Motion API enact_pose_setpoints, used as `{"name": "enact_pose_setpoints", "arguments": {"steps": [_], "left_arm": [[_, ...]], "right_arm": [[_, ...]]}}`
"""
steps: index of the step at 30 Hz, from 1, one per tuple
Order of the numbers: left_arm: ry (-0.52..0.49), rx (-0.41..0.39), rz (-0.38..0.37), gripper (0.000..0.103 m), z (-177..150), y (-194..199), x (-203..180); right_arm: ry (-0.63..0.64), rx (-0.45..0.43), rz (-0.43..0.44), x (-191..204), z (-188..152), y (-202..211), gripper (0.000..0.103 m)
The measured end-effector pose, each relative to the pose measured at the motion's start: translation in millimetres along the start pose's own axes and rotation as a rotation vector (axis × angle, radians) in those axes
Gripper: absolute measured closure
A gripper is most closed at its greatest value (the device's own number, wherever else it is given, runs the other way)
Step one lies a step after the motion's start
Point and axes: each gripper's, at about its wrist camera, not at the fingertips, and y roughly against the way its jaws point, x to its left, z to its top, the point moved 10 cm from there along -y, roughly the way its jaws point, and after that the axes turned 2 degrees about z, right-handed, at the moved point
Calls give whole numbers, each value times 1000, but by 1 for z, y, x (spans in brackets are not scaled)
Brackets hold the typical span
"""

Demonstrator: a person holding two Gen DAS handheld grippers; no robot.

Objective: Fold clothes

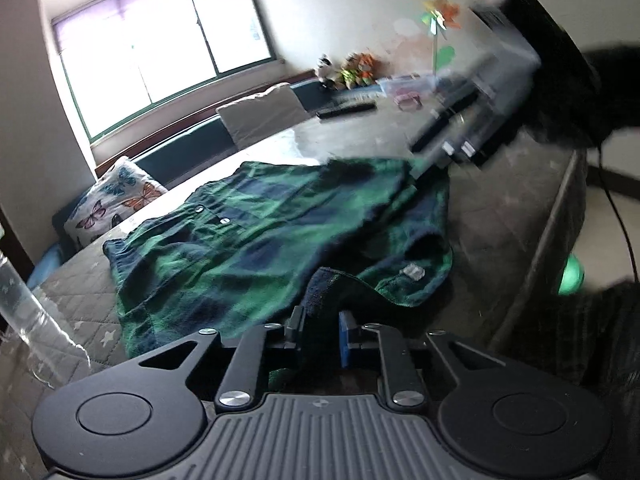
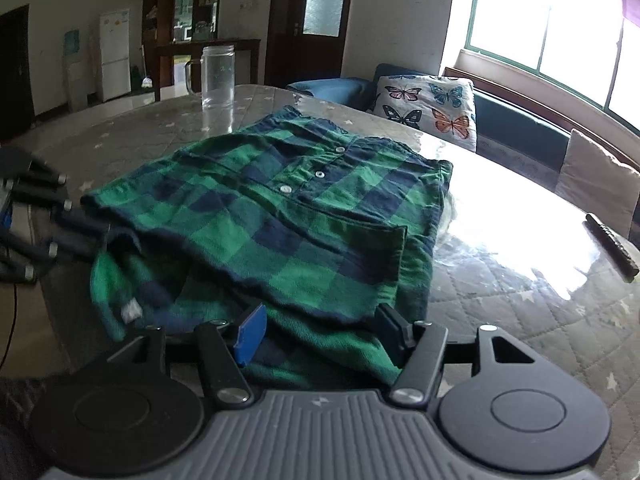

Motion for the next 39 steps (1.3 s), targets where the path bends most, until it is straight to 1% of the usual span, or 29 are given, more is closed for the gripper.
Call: {"name": "enact_pose_setpoints", "arguments": {"steps": [1, 4, 6, 9, 12, 16, 17, 18, 19, 20, 21, 22, 23, 24, 25, 26, 28, 29, 30, 31, 32, 33, 34, 36, 39], "left_arm": [[12, -6, 4, 89, 3, 1, 3], [59, -27, 13, 90, 14, 2, 14], [89, -33, 20, 90, 19, 0, 21], [119, -35, 38, 91, 25, -6, 31], [141, -32, 46, 92, 30, -12, 41], [162, -28, 46, 92, 32, -18, 49], [167, -27, 44, 92, 31, -19, 50], [172, -26, 41, 92, 30, -20, 51], [176, -24, 38, 92, 29, -20, 51], [178, -21, 35, 92, 27, -20, 50], [179, -20, 35, 92, 26, -19, 50], [179, -20, 34, 92, 25, -17, 50], [177, -20, 31, 88, 23, -15, 49], [174, -18, 37, 88, 21, -12, 49], [171, -16, 42, 88, 18, -10, 49], [167, -14, 42, 86, 15, -8, 48], [166, -1, 46, 76, 8, -3, 46], [158, 7, 59, 64, 4, -1, 46], [146, 11, 70, 60, 0, 2, 45], [137, 15, 78, 60, -3, 4, 44], [130, 22, 86, 57, -7, 7, 43], [121, 28, 95, 52, -10, 8, 43], [105, 33, 107, 50, -13, 9, 43], [71, 47, 123, 48, -19, 10, 42], [12, 74, 154, 48, -28, 7, 40]], "right_arm": [[9, 7, 3, 1, -2, 2, 41], [59, 16, 21, 7, -8, 7, 26], [121, 15, 27, 15, -10, 8, 26], [207, 12, 9, 25, -10, 5, 26], [250, 1, 4, 30, -6, -5, 27], [263, -2, -20, 24, 1, -18, 36], [261, -2, -29, 20, 3, -20, 40], [256, 1, -27, 17, 5, -23, 43], [251, 4, -22, 14, 6, -25, 48], [244, 9, -6, 13, 7, -26, 56], [236, 14, 13, 13, 9, -26, 60], [228, 20, 32, 13, 10, -27, 68], [220, 25, 51, 13, 11, -27, 73], [216, 29, 62, 13, 12, -28, 75], [212, 30, 70, 13, 14, -29, 82], [205, 30, 73, 14, 15, -29, 87], [187, 28, 77, 13, 19, -29, 90], [177, 25, 79, 13, 20, -29, 91], [169, 20, 81, 13, 22, -28, 92], [164, 15, 82, 13, 24, -27, 93], [159, 10, 82, 13, 26, -26, 93], [152, 5, 80, 12, 28, -25, 93], [145, 0, 78, 12, 30, -24, 93], [130, -5, 75, 11, 33, -23, 94], [113, -13, 70, 9, 38, -23, 94]]}}
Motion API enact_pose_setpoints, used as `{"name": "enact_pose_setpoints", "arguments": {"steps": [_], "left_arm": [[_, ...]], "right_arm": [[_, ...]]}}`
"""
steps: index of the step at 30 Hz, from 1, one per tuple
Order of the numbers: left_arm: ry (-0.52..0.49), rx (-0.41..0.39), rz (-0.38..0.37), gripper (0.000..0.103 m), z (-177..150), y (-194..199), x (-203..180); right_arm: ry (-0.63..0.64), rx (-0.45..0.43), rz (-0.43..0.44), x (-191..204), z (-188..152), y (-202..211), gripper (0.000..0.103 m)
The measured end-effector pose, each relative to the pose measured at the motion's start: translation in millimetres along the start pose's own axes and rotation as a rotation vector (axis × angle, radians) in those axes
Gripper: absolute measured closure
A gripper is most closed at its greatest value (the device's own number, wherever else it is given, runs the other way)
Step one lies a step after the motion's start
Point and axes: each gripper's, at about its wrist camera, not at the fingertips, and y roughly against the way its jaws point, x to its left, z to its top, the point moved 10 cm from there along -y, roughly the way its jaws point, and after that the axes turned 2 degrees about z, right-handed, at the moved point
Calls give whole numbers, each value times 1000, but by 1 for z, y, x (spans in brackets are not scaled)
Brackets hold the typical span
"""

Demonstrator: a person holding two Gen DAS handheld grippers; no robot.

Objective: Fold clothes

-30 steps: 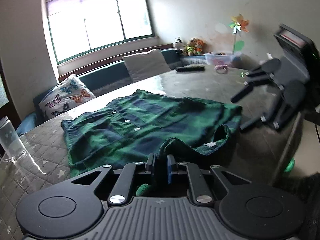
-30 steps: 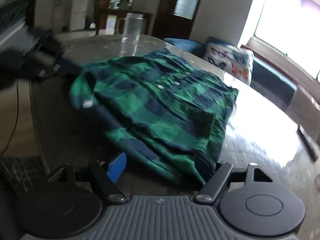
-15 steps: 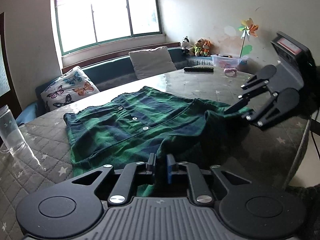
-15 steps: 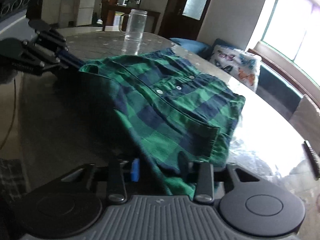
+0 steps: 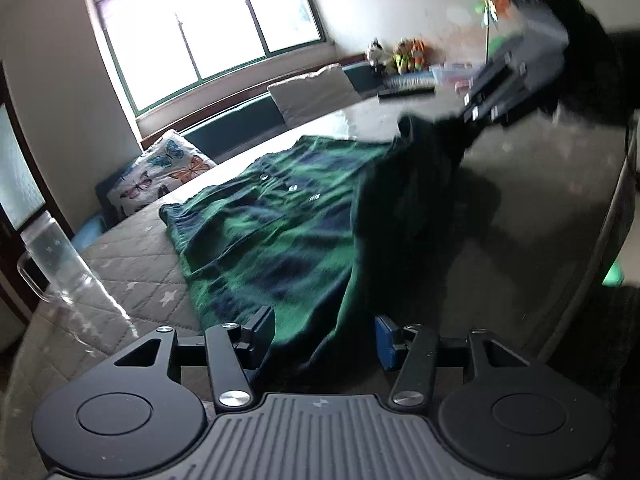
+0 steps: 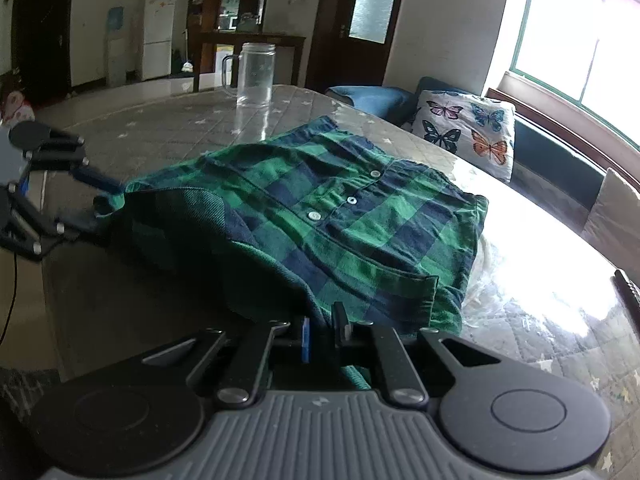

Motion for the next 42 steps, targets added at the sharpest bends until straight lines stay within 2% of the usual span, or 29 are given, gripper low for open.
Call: {"name": "enact_pose_setpoints", "arguments": {"steps": [4, 6, 8, 9, 11, 20, 30, 32, 36, 42], "left_arm": [[-48, 1, 25, 49, -4, -6, 3], [-41, 2, 27, 73, -3, -9, 9], [-18, -1, 13, 87, 0, -12, 15], [-12, -8, 9, 92, 2, -11, 16], [-4, -25, 19, 95, 9, -6, 17], [5, -103, 52, 97, 34, 33, 15], [54, -209, 67, 97, 46, 137, -2], [80, -228, 78, 97, 50, 148, 2], [104, -256, 111, 97, 61, 143, 14], [156, -247, 124, 97, 78, 103, 47]], "right_arm": [[-13, -21, -19, -3, 6, 4, 95], [-23, -30, -27, -4, 8, 5, 95], [-36, -36, -35, -5, 8, 5, 97], [-41, -40, -38, -5, 8, 5, 97], [-52, -50, -43, -5, 7, 7, 99], [-93, -124, -44, -1, 7, 45, 100], [-69, -207, 16, 43, 2, 137, 100], [-57, -220, 27, 49, 6, 148, 101], [-45, -238, 32, 49, 18, 152, 101], [-67, -226, 32, 15, 47, 118, 101]]}}
